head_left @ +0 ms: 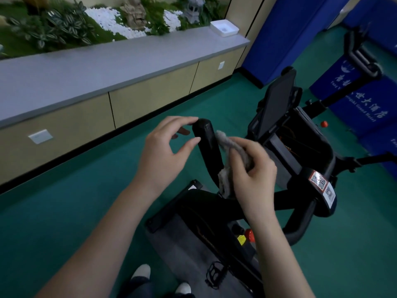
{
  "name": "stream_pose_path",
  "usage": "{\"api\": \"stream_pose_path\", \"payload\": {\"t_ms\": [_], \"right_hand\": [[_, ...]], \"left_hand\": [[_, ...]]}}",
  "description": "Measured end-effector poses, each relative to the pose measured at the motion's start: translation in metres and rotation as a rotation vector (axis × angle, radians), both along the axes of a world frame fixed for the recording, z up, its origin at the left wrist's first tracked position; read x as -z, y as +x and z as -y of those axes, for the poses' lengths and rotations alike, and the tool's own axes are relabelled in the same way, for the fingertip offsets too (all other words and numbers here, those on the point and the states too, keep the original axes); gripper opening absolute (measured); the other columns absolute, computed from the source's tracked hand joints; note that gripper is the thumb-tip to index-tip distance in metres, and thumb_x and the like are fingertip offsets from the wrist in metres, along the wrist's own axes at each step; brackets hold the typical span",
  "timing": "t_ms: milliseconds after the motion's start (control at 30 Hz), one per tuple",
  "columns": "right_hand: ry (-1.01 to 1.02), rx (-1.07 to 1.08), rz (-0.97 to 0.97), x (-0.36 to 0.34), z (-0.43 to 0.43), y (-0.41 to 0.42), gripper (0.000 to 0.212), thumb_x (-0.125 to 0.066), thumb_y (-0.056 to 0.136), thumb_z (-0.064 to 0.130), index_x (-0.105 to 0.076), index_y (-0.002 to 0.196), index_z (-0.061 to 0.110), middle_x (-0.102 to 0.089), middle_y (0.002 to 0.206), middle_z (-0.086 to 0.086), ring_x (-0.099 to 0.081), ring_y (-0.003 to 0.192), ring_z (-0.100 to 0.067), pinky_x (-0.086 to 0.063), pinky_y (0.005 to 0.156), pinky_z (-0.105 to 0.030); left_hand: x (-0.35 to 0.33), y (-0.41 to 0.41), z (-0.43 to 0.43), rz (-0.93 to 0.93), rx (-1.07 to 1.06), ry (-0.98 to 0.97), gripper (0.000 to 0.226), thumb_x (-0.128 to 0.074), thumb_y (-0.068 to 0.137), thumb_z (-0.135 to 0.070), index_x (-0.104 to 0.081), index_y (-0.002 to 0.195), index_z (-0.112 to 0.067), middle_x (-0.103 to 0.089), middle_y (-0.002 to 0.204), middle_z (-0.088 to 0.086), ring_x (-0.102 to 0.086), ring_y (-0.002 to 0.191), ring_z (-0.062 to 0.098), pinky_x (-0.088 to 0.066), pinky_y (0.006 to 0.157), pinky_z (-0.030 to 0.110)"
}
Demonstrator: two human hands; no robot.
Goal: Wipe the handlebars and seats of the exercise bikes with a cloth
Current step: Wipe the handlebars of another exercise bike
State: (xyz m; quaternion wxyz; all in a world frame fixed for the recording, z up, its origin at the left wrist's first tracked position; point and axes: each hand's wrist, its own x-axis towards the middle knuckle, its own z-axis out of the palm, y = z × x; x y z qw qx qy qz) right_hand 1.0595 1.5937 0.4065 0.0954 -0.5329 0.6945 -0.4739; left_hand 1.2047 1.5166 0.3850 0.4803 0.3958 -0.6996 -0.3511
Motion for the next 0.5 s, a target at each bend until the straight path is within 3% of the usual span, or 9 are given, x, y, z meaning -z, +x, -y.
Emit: {"api": "stream_pose_path", "payload": {"t_ms": [67,200,333,500], "right_hand": [[-0.184,-0.01,-0.073,-0.007,0.003,0.001,0.02,-0.056,0.092,-0.001,-0.068,0.103,0.01,-0.065,0.1,-0.003,-0.061,0.094,-0.007,-0.048,0.083,-0.023],[-0.354,-0.3,-0.26,-0.022,0.026,-0.002,0.02,-0.054,0.089,-0.011,-0.067,0.103,-0.006,-0.066,0.103,-0.013,-0.06,0.101,-0.027,-0.047,0.094,-0.043],[-0.259,-0.64,-0.428,-0.028,0.05,-0.01,0.019,-0.055,0.088,-0.015,-0.068,0.1,-0.006,-0.068,0.104,-0.013,-0.06,0.106,-0.03,-0.045,0.097,-0.048],[-0.238,-0.912,-0.638,-0.026,0.06,-0.025,0.017,-0.054,0.089,-0.011,-0.07,0.094,-0.004,-0.07,0.101,-0.011,-0.062,0.108,-0.029,-0.044,0.092,-0.049]], "left_hand": [[0.002,-0.001,-0.001,-0.022,-0.005,0.021,0.034,-0.069,0.084,-0.013,-0.063,0.117,-0.017,-0.061,0.111,-0.011,-0.061,0.095,0.003,-0.045,0.086,0.016],[0.008,-0.006,-0.006,-0.056,-0.034,0.087,0.04,-0.072,0.081,-0.015,-0.06,0.119,-0.021,-0.061,0.111,-0.012,-0.06,0.09,0.001,-0.045,0.082,0.012],[0.017,-0.015,-0.016,-0.047,-0.07,0.218,0.036,-0.073,0.079,-0.025,-0.054,0.108,-0.033,-0.06,0.108,-0.015,-0.059,0.088,-0.002,-0.047,0.08,0.017],[0.038,-0.035,-0.048,-0.12,-0.097,0.388,0.032,-0.074,0.076,-0.036,-0.054,0.098,-0.046,-0.064,0.099,-0.022,-0.061,0.084,-0.004,-0.045,0.077,0.021]]}}
